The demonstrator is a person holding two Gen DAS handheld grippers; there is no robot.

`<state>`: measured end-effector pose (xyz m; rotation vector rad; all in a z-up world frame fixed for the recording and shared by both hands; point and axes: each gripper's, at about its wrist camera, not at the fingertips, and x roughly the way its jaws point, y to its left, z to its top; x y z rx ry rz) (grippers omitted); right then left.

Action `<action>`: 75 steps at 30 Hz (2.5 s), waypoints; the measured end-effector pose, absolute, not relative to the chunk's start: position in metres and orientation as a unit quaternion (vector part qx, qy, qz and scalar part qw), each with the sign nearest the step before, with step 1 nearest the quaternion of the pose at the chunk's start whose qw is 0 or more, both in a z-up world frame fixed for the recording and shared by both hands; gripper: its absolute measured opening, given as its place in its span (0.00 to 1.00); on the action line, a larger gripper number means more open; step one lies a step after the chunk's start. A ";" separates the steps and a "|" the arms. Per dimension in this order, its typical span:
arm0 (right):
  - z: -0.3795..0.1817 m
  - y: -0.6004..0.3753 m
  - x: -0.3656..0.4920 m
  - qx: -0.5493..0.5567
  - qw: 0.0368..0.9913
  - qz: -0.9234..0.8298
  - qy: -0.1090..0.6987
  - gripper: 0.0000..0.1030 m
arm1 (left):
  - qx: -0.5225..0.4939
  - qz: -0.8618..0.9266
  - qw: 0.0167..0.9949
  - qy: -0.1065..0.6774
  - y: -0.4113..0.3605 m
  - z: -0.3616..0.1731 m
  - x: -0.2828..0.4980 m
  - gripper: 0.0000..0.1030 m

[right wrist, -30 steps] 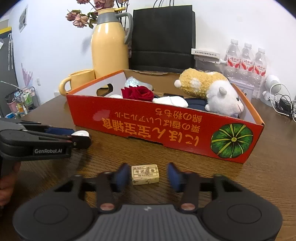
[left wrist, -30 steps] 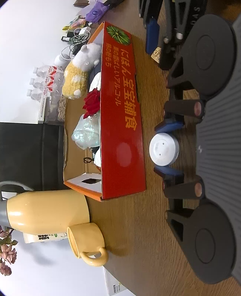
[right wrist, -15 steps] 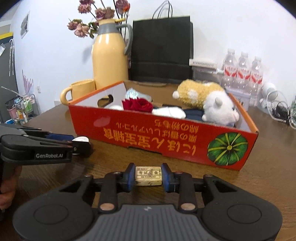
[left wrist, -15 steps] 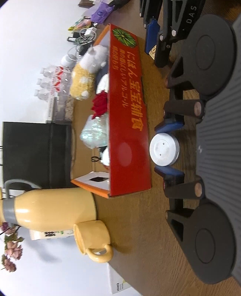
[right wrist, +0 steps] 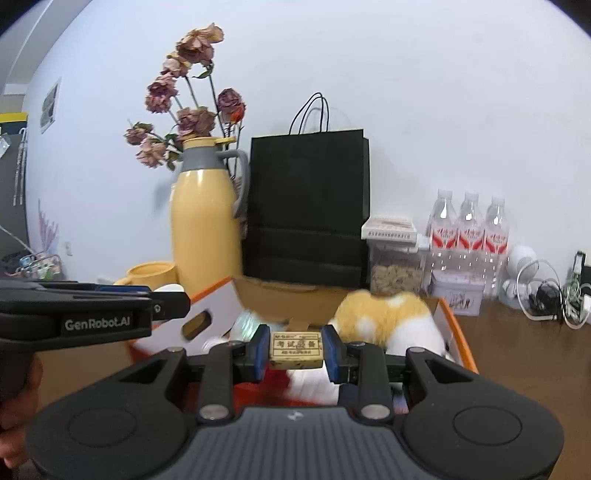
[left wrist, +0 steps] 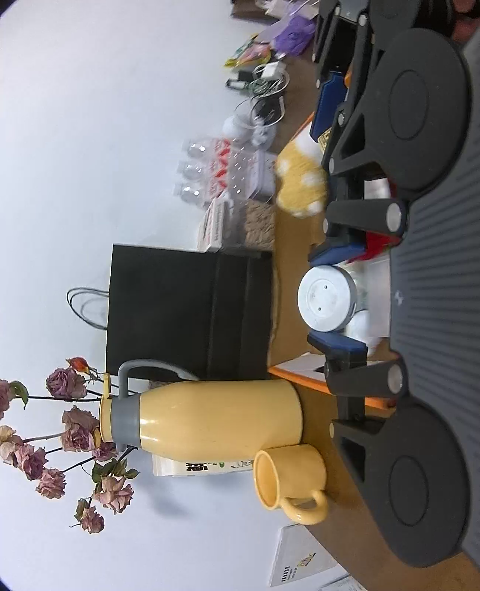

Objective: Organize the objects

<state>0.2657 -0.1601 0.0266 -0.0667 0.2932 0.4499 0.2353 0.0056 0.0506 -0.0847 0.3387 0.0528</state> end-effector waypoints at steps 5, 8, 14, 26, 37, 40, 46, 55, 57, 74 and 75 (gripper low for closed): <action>0.019 -0.148 0.299 -0.029 0.965 0.209 0.158 0.28 | -0.058 0.046 0.982 0.176 0.012 0.048 0.273 0.39; 0.010 -0.147 0.310 -0.037 0.965 0.203 0.165 0.28 | -0.058 0.051 0.979 0.189 0.014 0.040 0.286 0.39; 0.004 -0.154 0.312 -0.034 0.965 0.193 0.176 0.54 | -0.037 0.064 0.982 0.176 0.017 0.033 0.283 1.00; 0.013 -0.176 0.295 -0.015 0.973 0.163 0.163 1.00 | -0.041 0.073 0.986 0.147 0.019 0.048 0.258 1.00; 0.036 -0.202 0.230 -0.003 0.975 0.166 0.149 1.00 | -0.021 0.056 0.984 0.167 0.015 0.055 0.199 1.00; 0.039 -0.210 0.209 0.001 0.974 0.163 0.158 1.00 | -0.015 0.055 0.982 0.179 0.014 0.053 0.177 1.00; 0.033 -0.218 0.170 -0.008 0.969 0.165 0.185 1.00 | -0.008 0.058 0.975 0.215 0.011 0.044 0.136 1.00; 0.014 -0.219 0.128 -0.024 0.960 0.168 0.224 1.00 | -0.015 0.063 0.967 0.247 0.012 0.025 0.089 1.00; 0.011 -0.220 0.124 -0.024 0.958 0.167 0.231 1.00 | -0.015 0.062 0.965 0.253 0.012 0.022 0.083 1.00; 0.005 -0.220 0.118 -0.024 0.955 0.168 0.244 1.00 | -0.015 0.054 0.965 0.255 0.006 0.023 0.073 1.00; 0.005 -0.220 0.118 -0.024 0.955 0.168 0.244 1.00 | -0.015 0.054 0.965 0.254 0.006 0.023 0.073 1.00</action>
